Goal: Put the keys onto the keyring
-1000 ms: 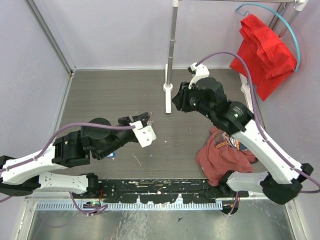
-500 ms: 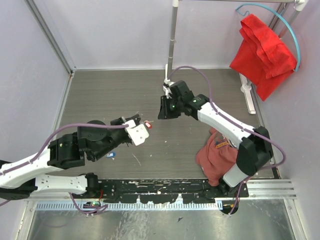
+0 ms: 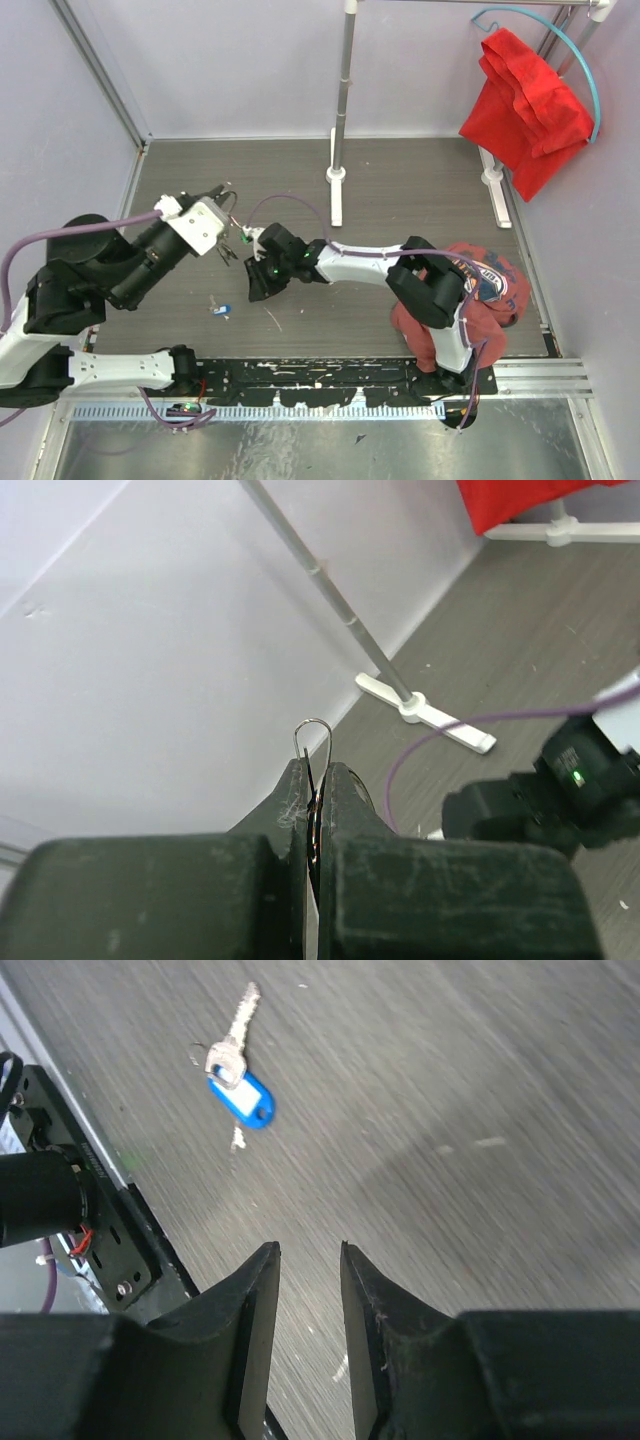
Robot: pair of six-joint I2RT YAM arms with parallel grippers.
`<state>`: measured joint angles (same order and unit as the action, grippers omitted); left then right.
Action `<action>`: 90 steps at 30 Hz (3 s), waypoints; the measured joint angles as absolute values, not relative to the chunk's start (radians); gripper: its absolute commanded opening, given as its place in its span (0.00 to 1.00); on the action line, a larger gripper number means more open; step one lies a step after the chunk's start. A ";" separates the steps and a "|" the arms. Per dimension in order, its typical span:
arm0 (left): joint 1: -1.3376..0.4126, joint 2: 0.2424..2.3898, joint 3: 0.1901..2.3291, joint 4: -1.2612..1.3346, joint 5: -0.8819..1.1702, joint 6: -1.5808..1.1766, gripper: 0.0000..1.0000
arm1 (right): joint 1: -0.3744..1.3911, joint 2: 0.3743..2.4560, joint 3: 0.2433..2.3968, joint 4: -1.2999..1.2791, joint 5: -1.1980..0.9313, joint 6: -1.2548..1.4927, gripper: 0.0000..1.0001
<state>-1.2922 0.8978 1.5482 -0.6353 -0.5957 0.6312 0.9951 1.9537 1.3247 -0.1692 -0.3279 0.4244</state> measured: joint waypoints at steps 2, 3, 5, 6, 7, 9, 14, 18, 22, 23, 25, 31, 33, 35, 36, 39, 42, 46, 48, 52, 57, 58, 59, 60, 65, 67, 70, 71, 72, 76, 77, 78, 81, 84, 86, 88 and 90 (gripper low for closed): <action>-1.292 0.894 1.573 -0.642 -0.610 0.637 0.00 | 1.026 1.985 1.338 -0.123 -0.334 0.429 0.37; -1.292 0.893 1.583 -0.649 -0.617 0.640 0.00 | 1.042 2.002 1.353 -0.101 -0.336 0.430 0.37; -1.292 0.892 1.593 -0.659 -0.624 0.643 0.00 | 1.066 2.035 1.386 -0.065 -0.336 0.434 0.37; -1.292 0.892 1.594 -0.661 -0.624 0.643 0.00 | 1.077 2.053 1.408 -0.055 -0.336 0.436 0.37; -1.292 0.892 1.594 -0.665 -0.624 0.643 0.00 | 1.089 2.074 1.436 -0.044 -0.335 0.437 0.37; -1.292 0.894 1.594 -0.676 -0.625 0.643 0.00 | 1.106 2.114 1.485 -0.023 -0.334 0.440 0.37; -1.292 0.896 1.595 -0.696 -0.627 0.643 0.00 | 1.135 2.185 1.575 -0.014 -0.331 0.444 0.37; -1.292 0.904 1.600 -0.714 -0.627 0.643 0.00 | 1.143 2.235 1.636 -0.016 -0.325 0.444 0.37; -1.292 0.907 1.604 -0.719 -0.627 0.642 0.00 | 1.147 2.269 1.680 -0.028 -0.308 0.444 0.38; -1.292 0.907 1.605 -0.719 -0.627 0.642 0.00 | 1.148 2.276 1.691 -0.033 -0.303 0.443 0.38; -1.292 0.907 1.609 -0.722 -0.627 0.642 0.00 | 1.149 2.293 1.715 -0.039 -0.293 0.443 0.37; -1.292 0.906 1.618 -0.725 -0.627 0.642 0.00 | 1.158 2.337 1.767 -0.067 -0.274 0.432 0.36; -1.292 0.905 1.618 -0.725 -0.627 0.643 0.00 | 1.162 2.341 1.770 -0.074 -0.273 0.428 0.35; -1.292 0.905 1.618 -0.725 -0.627 0.643 0.00 | 1.166 2.346 1.774 -0.085 -0.271 0.422 0.34; -1.292 0.904 1.618 -0.725 -0.627 0.643 0.00 | 1.168 2.348 1.775 -0.089 -0.270 0.421 0.34; -1.292 0.902 1.618 -0.725 -0.627 0.643 0.00 | 1.170 2.354 1.777 -0.099 -0.269 0.416 0.34; -1.292 0.901 1.618 -0.725 -0.627 0.643 0.00 | 1.172 2.362 1.783 -0.101 -0.269 0.414 0.34; -1.292 0.901 1.618 -0.725 -0.627 0.643 0.00 | 1.176 2.372 1.800 -0.106 -0.263 0.413 0.30; -1.292 0.900 1.618 -0.725 -0.628 0.643 0.00 | 1.177 2.375 1.805 -0.108 -0.257 0.412 0.28; -1.292 0.899 1.618 -0.725 -0.628 0.643 0.00 | 1.179 2.376 1.808 -0.118 -0.247 0.405 0.25; -1.292 0.899 1.618 -0.725 -0.628 0.643 0.00 | 1.181 2.376 1.808 -0.120 -0.244 0.395 0.25; -1.292 0.899 1.618 -0.725 -0.629 0.643 0.00 | 1.182 2.376 1.808 -0.120 -0.244 0.394 0.24; -1.292 0.899 1.618 -0.725 -0.629 0.643 0.00 | 1.182 2.376 1.808 -0.120 -0.244 0.394 0.23; -1.292 0.899 1.618 -0.725 -0.630 0.644 0.00 | 1.182 2.376 1.808 -0.120 -0.243 0.392 0.22; -1.292 0.898 1.618 -0.725 -0.631 0.644 0.00 | 1.183 2.376 1.808 -0.120 -0.242 0.387 0.31; -1.292 0.897 1.618 -0.725 -0.631 0.644 0.00 | 1.185 2.375 1.808 -0.118 -0.242 0.384 0.31; -1.292 0.897 1.618 -0.725 -0.632 0.643 0.00 | 1.188 2.373 1.808 -0.118 -0.240 0.373 0.31; -1.292 0.897 1.618 -0.725 -0.632 0.644 0.00 | 1.189 2.372 1.808 -0.118 -0.238 0.370 0.31; -1.292 0.897 1.618 -0.725 -0.631 0.643 0.00 | 1.190 2.371 1.808 -0.121 -0.236 0.368 0.31; -1.292 0.897 1.618 -0.724 -0.631 0.644 0.00 | 1.192 2.365 1.800 -0.125 -0.229 0.360 0.31; -1.292 0.897 1.618 -0.724 -0.631 0.644 0.00 | 1.192 2.363 1.799 -0.126 -0.228 0.359 0.31; -1.292 0.897 1.618 -0.725 -0.631 0.644 0.00 | 1.192 2.360 1.796 -0.126 -0.226 0.356 0.31; -1.292 0.897 1.618 -0.724 -0.631 0.644 0.00 | 1.192 2.348 1.783 -0.134 -0.218 0.347 0.31; -1.292 0.897 1.618 -0.724 -0.631 0.644 0.00 | 1.194 2.336 1.774 -0.136 -0.212 0.342 0.31; -1.292 0.897 1.618 -0.724 -0.631 0.645 0.00 | 1.196 2.333 1.772 -0.136 -0.210 0.340 0.31; -1.292 0.897 1.618 -0.724 -0.631 0.645 0.00 | 1.198 2.332 1.767 -0.137 -0.209 0.337 0.30; -1.292 0.897 1.618 -0.724 -0.631 0.646 0.00 | 1.200 2.332 1.764 -0.137 -0.207 0.335 0.29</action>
